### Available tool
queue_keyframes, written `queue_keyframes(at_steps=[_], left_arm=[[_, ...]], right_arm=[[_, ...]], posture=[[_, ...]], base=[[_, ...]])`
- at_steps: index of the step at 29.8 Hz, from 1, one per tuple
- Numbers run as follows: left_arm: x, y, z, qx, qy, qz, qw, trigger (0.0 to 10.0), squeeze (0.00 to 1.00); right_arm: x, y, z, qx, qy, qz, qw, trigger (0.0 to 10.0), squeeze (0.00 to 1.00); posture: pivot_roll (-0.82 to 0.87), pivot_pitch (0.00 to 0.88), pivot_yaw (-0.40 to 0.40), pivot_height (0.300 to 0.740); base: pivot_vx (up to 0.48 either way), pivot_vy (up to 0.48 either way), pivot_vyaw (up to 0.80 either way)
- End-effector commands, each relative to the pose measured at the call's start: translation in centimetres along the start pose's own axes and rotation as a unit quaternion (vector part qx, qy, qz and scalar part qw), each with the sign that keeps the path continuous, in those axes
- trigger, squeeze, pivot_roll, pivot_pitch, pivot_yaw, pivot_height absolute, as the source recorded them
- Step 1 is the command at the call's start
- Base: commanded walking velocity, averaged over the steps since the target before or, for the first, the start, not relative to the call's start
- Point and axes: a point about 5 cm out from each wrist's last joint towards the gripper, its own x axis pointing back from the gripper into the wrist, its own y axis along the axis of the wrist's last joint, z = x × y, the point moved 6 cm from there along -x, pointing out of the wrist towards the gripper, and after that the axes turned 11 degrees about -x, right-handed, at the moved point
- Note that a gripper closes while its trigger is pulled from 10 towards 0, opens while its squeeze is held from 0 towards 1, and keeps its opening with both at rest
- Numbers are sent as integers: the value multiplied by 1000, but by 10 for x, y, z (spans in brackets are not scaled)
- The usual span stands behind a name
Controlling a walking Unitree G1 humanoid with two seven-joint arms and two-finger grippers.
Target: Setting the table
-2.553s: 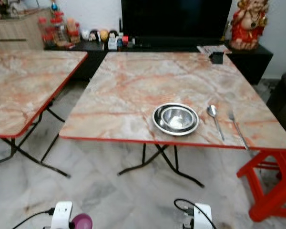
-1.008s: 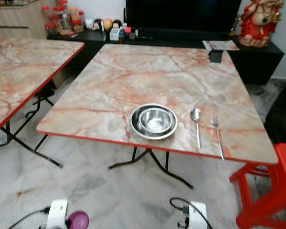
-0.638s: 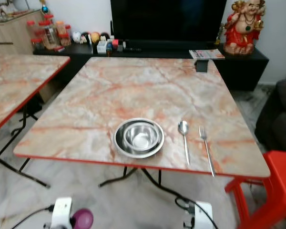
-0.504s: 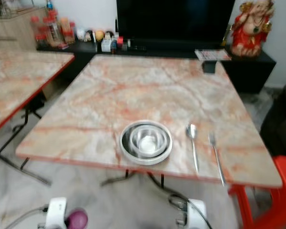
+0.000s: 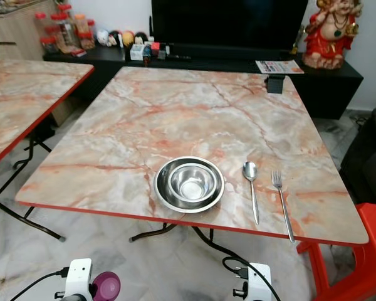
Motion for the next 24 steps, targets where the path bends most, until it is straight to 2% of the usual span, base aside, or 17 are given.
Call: queue_keyframes(at_steps=[1, 6, 13, 24], left_arm=[[0, -1, 2, -9, 2, 2, 1000, 10000, 0], [0, 1, 3, -12, 5, 0, 1000, 10000, 0], [0, 1, 4, -10, 7, -1, 1000, 10000, 0], [0, -1, 3, 3, 7, 1, 1000, 10000, 0]], right_arm=[[0, 4, 0, -7, 1, -10, 1000, 10000, 0], [0, 4, 1, -5, 1, -9, 1000, 10000, 0], [0, 3, 0, -1, 0, -6, 1000, 10000, 0], [0, 3, -2, -4, -2, -5, 1000, 10000, 0]], posture=[[-35, 0, -6, 740], [-33, 0, -6, 740], [-32, 0, -9, 740], [-36, 0, -13, 740]], base=[[0, 0, 0], [0, 0, 0], [0, -288, 0], [0, 0, -51]])
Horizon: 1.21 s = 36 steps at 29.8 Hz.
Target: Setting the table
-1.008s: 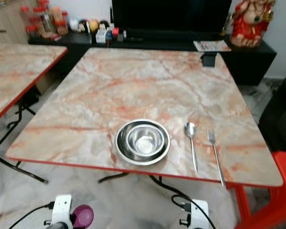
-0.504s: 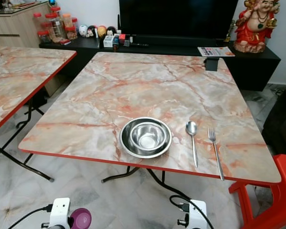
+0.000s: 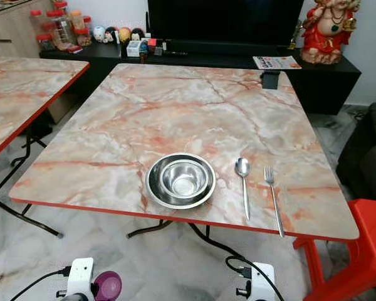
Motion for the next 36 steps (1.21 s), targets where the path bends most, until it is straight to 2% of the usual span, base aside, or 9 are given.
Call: queue_keyframes(at_steps=[1, 7, 13, 20, 29, 32, 33, 34, 36], left_arm=[[1, -4, 6, 5, 8, 4, 1000, 10000, 0], [1, -4, 6, 7, 8, 4, 1000, 10000, 0], [1, -3, 10, 13, 15, 0, 1000, 10000, 0], [7, -4, 35, 45, 60, -37, 997, 10000, 0], [24, -28, 67, 71, 125, -64, 988, 10000, 0], [48, -50, 108, 96, 238, -73, 964, 10000, 0], [64, -55, 133, 116, 305, -84, 941, 10000, 0], [64, -55, 133, 116, 305, -84, 941, 10000, 0], [78, -54, 157, 138, 361, -100, 917, 10000, 0]], right_arm=[[0, -1, 3, -7, 2, 1, 1000, 10000, 0], [0, -1, 3, -8, 4, 2, 1000, 10000, 0], [0, 1, 4, -1, 5, -3, 1000, 10000, 0], [0, 0, 2, 2, 4, 1, 1000, 10000, 0], [0, -2, 9, 12, 15, 4, 1000, 10000, 0], [0, -2, 9, 16, 17, 7, 1000, 10000, 0], [0, -2, 9, 22, 20, 8, 1000, 10000, 0], [0, -2, 9, 22, 20, 8, 1000, 10000, 0], [-1, -2, 11, 27, 24, 9, 999, 10000, 0]], posture=[[-36, 0, -13, 740], [-35, 0, -14, 740], [-34, 0, -17, 740], [-8, 0, -31, 740], [19, 0, -36, 740], [52, 0, -59, 740], [65, 0, -69, 740], [65, 0, -69, 740], [80, 0, -79, 740]], base=[[0, 0, -563], [0, 0, -610], [0, 0, 0], [0, 0, 0], [0, 0, 0], [0, 0, 0], [0, 0, 0], [0, 0, 0], [0, 0, 0]])
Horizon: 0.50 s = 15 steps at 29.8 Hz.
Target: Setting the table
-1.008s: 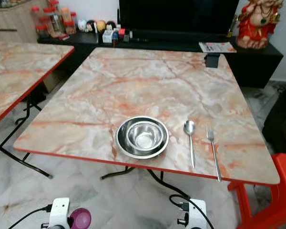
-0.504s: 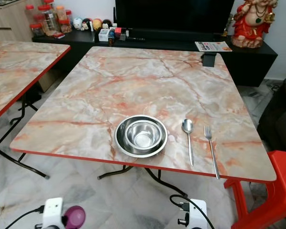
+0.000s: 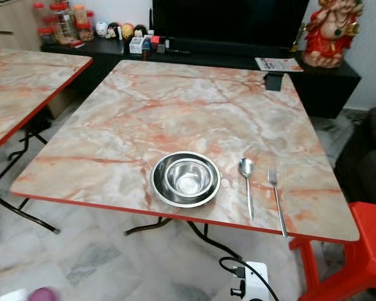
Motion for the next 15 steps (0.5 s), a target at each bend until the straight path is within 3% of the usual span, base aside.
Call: queue_keyframes(at_steps=[1, 2, 3, 8, 9, 10, 11, 12, 13, 15], left_arm=[[-9, 29, 34, 33, 82, -52, 995, 10000, 0], [-9, 29, 34, 33, 82, -52, 995, 10000, 0], [-13, 55, 55, 38, 124, -96, 987, 10000, 0], [-15, 111, 80, 44, 176, -184, 966, 10000, 0], [-16, 132, 80, 48, 171, -215, 960, 10000, 0], [-16, 140, 78, 51, 167, -226, 958, 10000, 0], [-16, 166, 70, 59, 143, -264, 952, 10000, 0], [-16, 166, 70, 59, 143, -264, 952, 10000, 0], [-9, 206, 60, 68, 117, -321, 938, 10000, 0], [2, 251, 48, 67, 90, -379, 918, 10000, 0]], right_arm=[[-1, 1, 5, 13, 11, 4, 1000, 10000, 0], [-1, 1, 5, 13, 11, 4, 1000, 10000, 0], [-1, 1, 7, 17, 15, 5, 1000, 10000, 0], [-2, 3, 10, 19, 17, 4, 1000, 10000, 0], [-2, 3, 10, 18, 18, 4, 1000, 10000, 0], [-2, 3, 10, 18, 18, 3, 1000, 10000, 0], [-2, 3, 10, 16, 17, 3, 1000, 10000, 0], [-2, 3, 10, 16, 17, 3, 1000, 10000, 0], [-2, 3, 10, 14, 16, 3, 1000, 10000, 0], [-2, 3, 9, 14, 15, 3, 1000, 10000, 0]], posture=[[93, 0, -88, 740], [93, 0, -88, 740], [103, 0, -94, 740], [96, 0, -86, 740], [96, 0, -86, 740], [96, 0, -86, 740], [90, 0, -82, 740], [90, 0, -82, 740], [85, 0, -80, 740], [81, 0, -77, 740]], base=[[0, 0, 0], [0, 0, 0], [0, 0, 0], [0, 0, 0], [0, 0, 0], [0, 0, 0], [0, 0, 0], [0, 0, 0], [0, 0, 0], [0, 0, 0]])
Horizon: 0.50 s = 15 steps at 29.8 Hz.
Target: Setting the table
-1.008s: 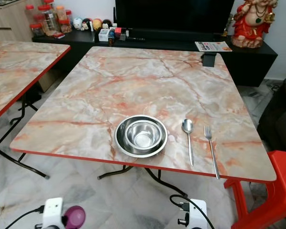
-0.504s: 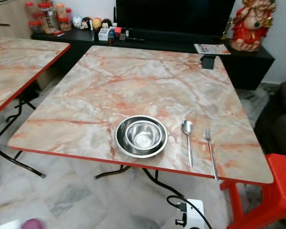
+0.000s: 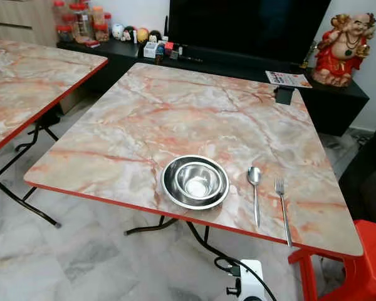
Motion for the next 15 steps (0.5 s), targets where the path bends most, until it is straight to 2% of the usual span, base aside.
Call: queue_keyframes(at_steps=[1, 4, 5, 6, 7, 9, 12, 15], left_arm=[[-21, 68, -32, 27, -55, -96, 994, 10000, 0], [-29, 114, -59, 59, -106, -143, 982, 10000, 0], [-32, 145, -86, 99, -164, -159, 968, 10000, 0], [-32, 153, -94, 110, -182, -162, 964, 10000, 0], [-33, 170, -109, 128, -213, -170, 954, 10000, 0], [-32, 183, -122, 134, -243, -173, 945, 10000, 0], [-26, 207, -154, 123, -319, -179, 923, 10000, 0], [-17, 213, -186, 110, -394, -150, 900, 10000, 0]], right_arm=[[0, 1, -3, -4, -4, 1, 1000, 10000, 0], [0, -1, -3, -6, -6, 2, 1000, 10000, 0], [0, -2, -4, -9, -10, 3, 1000, 10000, 0], [1, -2, -5, -11, -11, 4, 1000, 10000, 0], [1, -3, -5, -12, -12, 5, 1000, 10000, 0], [1, -3, -5, -12, -12, 5, 1000, 10000, 0], [1, -4, -5, -20, -17, 5, 1000, 10000, 0], [1, -5, -5, -28, -20, 5, 999, 10000, 0]], posture=[[80, 0, -75, 740], [70, 0, -65, 740], [59, 0, -56, 740], [57, 0, -54, 740], [53, 0, -50, 740], [47, 0, -45, 740], [23, 0, -18, 740], [12, 0, 1, 740]], base=[[0, 0, 0], [0, 0, 0], [0, 0, 0], [0, 0, 0], [0, 0, 0], [0, 0, 0], [0, 0, 0], [0, 0, 0]])
